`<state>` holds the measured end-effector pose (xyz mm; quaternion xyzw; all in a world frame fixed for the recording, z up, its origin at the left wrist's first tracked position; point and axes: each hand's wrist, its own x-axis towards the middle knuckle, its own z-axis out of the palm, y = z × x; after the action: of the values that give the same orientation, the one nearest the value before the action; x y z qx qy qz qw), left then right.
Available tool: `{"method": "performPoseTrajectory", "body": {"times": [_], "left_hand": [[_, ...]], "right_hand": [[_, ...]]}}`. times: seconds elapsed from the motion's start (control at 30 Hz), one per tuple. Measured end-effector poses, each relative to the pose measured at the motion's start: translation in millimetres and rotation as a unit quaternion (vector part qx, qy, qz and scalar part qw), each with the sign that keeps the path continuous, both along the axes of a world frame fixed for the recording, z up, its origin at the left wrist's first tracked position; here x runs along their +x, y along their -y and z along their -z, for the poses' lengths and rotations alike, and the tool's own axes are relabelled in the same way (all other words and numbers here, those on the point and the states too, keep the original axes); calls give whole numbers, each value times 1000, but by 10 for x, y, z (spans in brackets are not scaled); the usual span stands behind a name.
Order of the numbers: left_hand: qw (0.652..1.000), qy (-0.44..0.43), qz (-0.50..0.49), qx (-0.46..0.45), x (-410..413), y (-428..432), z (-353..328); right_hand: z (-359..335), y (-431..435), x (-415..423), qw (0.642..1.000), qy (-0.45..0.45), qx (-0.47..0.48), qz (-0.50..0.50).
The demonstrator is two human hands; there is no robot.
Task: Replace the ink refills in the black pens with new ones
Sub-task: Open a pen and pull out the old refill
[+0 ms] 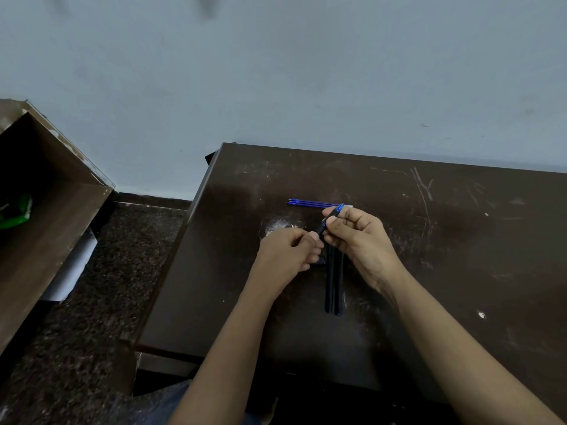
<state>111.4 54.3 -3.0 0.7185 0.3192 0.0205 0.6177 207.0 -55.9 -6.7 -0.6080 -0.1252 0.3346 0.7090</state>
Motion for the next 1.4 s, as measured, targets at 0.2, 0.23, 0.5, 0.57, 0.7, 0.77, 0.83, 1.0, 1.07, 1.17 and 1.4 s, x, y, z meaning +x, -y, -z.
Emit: {"method": "performPoseTrajectory", "body": {"times": [0.2,0.23,0.5,0.57,0.7,0.77,0.83,1.0,1.07,1.17,1.4], "left_hand": [[998,10,4,61,-16,-22,45],[999,4,0,43,-11,-5,23],[997,26,-9,73,-24,-29,11],[996,23,-23,79,-24,-35,36],[1000,-25,-16,-3,9,16,-32],[1000,-5,-1,29,-4,15,-46],[996,20,-15,86,-26,-28,-32],[999,-4,-30,17,-3,5,-40],[1000,-25,-16,6,2,12,-44],[997,14,-14,76,-29,-18,-53],[999,-22,-34,9,8,10,-70]], "right_hand": [[-6,-2,-3,1000,-3,0,-7],[-6,-3,-2,1000,-5,2,-5],[20,-2,3,1000,-7,0,-4],[17,-5,0,1000,-7,1,-7],[18,-12,-13,1000,-6,4,-6],[12,-10,-13,1000,-12,10,-2],[6,-6,-8,1000,-12,9,-2],[14,-13,-20,1000,-5,7,-10],[22,-15,-21,1000,-5,7,-9],[32,-2,-10,1000,-3,9,-15],[51,-21,-8,1000,-6,8,-15]]}}
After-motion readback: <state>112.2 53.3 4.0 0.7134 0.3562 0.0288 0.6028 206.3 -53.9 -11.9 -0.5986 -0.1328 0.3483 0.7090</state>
